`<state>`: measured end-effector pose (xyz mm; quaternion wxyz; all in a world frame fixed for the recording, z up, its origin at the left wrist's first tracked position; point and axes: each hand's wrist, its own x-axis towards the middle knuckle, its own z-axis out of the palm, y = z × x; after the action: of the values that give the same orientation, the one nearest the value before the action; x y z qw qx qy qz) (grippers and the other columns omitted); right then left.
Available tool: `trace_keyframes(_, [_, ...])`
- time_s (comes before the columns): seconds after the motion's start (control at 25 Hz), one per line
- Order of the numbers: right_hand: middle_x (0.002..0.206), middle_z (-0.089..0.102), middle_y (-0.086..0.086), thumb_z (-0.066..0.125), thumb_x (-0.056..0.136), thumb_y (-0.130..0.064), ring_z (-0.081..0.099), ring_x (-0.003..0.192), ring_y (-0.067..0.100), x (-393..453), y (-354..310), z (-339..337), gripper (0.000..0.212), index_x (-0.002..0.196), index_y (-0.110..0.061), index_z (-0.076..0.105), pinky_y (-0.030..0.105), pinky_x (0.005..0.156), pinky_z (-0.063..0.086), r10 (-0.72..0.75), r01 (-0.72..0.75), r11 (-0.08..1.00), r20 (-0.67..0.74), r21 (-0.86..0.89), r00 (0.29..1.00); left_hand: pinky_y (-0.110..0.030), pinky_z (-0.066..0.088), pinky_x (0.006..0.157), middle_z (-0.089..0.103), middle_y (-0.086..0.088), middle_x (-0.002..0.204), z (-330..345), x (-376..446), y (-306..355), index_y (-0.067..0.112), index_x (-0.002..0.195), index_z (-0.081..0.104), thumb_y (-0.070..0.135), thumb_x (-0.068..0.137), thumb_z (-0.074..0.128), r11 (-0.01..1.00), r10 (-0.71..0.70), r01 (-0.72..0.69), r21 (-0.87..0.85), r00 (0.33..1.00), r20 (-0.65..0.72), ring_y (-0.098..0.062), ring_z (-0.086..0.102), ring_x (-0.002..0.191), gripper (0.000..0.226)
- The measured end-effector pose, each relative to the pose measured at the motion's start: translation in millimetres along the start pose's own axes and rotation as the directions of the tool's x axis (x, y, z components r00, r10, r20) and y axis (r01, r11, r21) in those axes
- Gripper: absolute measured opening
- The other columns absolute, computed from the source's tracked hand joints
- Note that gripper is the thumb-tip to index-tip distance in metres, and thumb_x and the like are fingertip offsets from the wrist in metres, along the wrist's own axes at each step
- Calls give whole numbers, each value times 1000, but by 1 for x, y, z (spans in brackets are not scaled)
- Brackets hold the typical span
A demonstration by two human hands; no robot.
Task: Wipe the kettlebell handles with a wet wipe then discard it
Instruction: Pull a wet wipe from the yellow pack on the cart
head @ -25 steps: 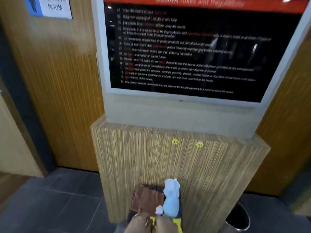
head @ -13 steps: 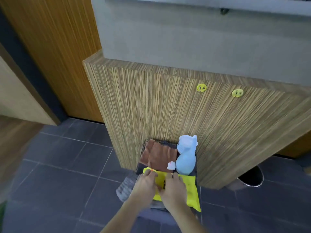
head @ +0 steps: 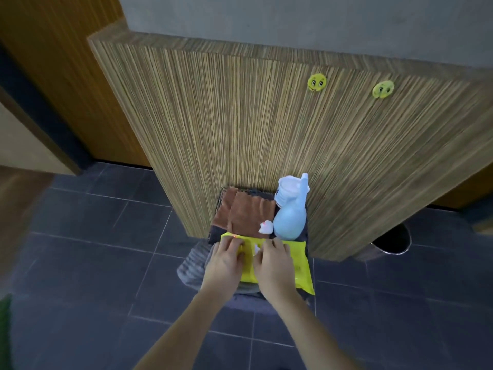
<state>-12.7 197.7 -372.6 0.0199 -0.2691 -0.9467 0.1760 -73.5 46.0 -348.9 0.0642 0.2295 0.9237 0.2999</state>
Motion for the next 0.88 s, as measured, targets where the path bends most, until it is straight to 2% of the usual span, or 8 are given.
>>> trace_keyframes(0.08, [96, 52, 2, 50, 100, -29, 49, 86, 27, -11, -11, -46, 16, 92, -17, 55, 39, 74, 42, 14, -15, 981, 7, 191, 1000, -52, 53, 91, 60, -10, 126, 0, 0, 0, 10, 123, 65, 11, 97, 61, 1000, 8, -8, 17, 1000, -8, -37, 60, 107, 26])
trace_keyframes(0.2, [80, 49, 1, 56, 101, -9, 48, 76, 26, -24, 6, -76, 22, 81, -12, 47, 34, 62, 29, 97, -88, 934, -9, 346, 995, -52, 52, 92, 58, -10, 129, -1, -1, 2, 11, 125, 64, 12, 100, 63, 999, 15, -14, 30, 1000, -5, -36, 58, 110, 26])
trace_keyframes(0.28, [73, 51, -2, 54, 104, -10, 50, 69, 22, -25, 19, -82, 20, 84, -9, 50, 33, 54, 30, 191, -187, 882, 36, 432, 981, -52, 51, 94, 56, -10, 132, -2, 1, 7, 11, 127, 63, 12, 101, 60, 999, -6, 6, 47, 1000, 14, -35, 56, 113, 26])
trace_keyframes(0.4, [76, 59, 0, 51, 107, -16, 55, 68, 18, -25, 31, -92, 18, 92, -6, 55, 31, 56, 38, 278, -283, 809, 89, 516, 957, -52, 52, 92, 57, -12, 132, -2, 2, 17, 8, 124, 67, 8, 98, 62, 997, 13, -13, 76, 1000, -3, -38, 56, 112, 26])
trace_keyframes(0.52, [81, 63, 2, 51, 106, -18, 57, 74, 20, -25, 34, -96, 17, 95, -7, 58, 32, 59, 43, 297, -318, 765, 131, 560, 946, -49, 53, 88, 62, -5, 120, 6, -3, 35, 14, 112, 73, 28, 95, 55, 991, 111, -106, 79, 992, -58, -34, 55, 106, 29])
trace_keyframes(0.6, [83, 64, 4, 52, 106, -19, 56, 73, 18, -25, 34, -96, 17, 97, -7, 59, 33, 59, 43, 313, -343, 749, 152, 567, 937, -43, 49, 87, 61, 0, 114, 12, -6, 46, 20, 108, 73, 40, 96, 48, 988, 137, -134, 74, 990, -37, -28, 52, 103, 35])
trace_keyframes(0.76, [84, 63, 4, 51, 106, -19, 54, 70, 13, -28, 36, -99, 18, 99, -5, 59, 28, 58, 41, 298, -339, 750, 167, 568, 940, -47, 49, 82, 62, -4, 102, 15, 1, 53, 14, 96, 68, 22, 98, 64, 996, 87, -87, -2, 996, 14, -29, 51, 95, 10])
trace_keyframes(0.88, [85, 64, 5, 51, 107, -19, 54, 68, 13, -29, 33, -99, 19, 100, -3, 59, 26, 56, 40, 294, -332, 752, 162, 570, 942, -45, 48, 80, 63, -2, 97, 7, 8, 57, 12, 93, 64, 14, 100, 63, 995, 40, -34, -96, 998, 57, -26, 53, 92, 7])
